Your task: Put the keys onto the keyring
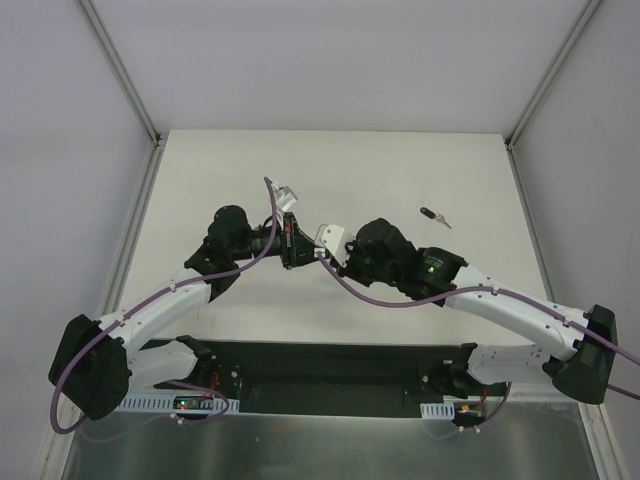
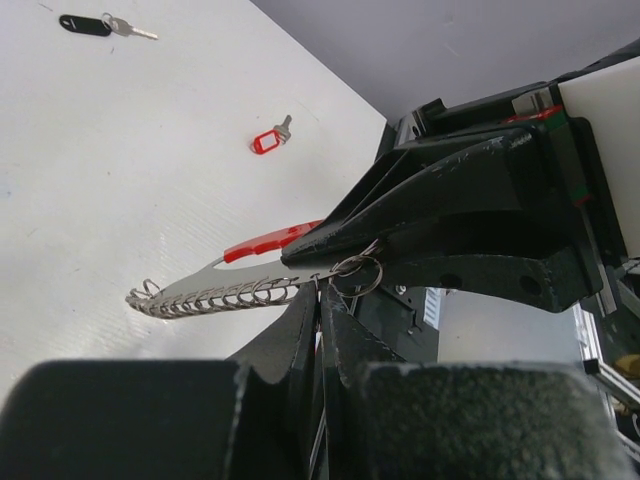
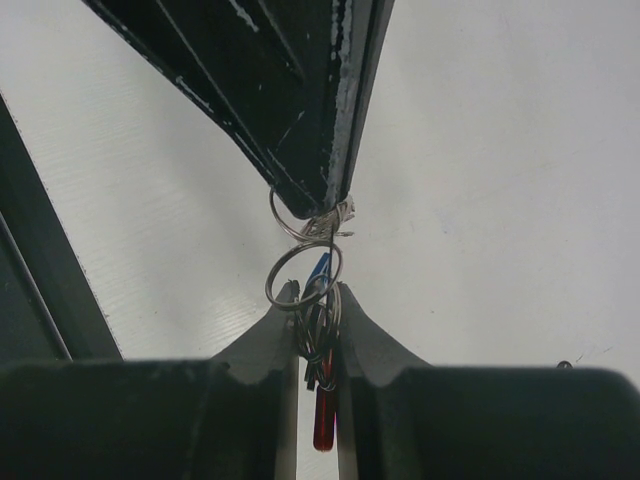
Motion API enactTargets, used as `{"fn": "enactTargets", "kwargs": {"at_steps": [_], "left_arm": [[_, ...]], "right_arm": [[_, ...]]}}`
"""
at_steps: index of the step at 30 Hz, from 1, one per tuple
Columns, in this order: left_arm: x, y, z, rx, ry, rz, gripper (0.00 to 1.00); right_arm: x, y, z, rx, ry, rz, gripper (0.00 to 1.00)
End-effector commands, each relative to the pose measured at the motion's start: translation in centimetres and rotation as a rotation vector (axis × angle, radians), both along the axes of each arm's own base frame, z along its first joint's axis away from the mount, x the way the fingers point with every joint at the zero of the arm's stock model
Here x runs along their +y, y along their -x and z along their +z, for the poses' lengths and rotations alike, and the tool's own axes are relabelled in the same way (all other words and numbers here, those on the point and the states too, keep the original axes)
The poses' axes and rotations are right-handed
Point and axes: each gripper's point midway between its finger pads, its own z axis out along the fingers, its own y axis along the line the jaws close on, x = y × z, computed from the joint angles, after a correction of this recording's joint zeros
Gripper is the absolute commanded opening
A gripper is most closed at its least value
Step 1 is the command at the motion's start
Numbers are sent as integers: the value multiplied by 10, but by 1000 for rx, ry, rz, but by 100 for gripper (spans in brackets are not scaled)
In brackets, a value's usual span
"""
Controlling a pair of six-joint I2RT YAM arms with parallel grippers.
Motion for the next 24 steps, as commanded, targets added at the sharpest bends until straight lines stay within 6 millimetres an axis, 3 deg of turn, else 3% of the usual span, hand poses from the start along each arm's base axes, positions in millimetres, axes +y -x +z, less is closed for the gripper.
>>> {"fn": "enactTargets", "kwargs": {"at_steps": [1, 14, 24], "left_arm": [[0, 4, 24, -49, 76, 27, 0], [-2, 2, 27, 55, 70, 47, 0], [10, -8, 28, 143, 99, 86, 0]], "right_arm": [[7, -12, 29, -62, -97, -43, 1], [10, -6, 28, -93, -3, 93, 2], [9, -1, 43, -161, -46, 152, 2]]}}
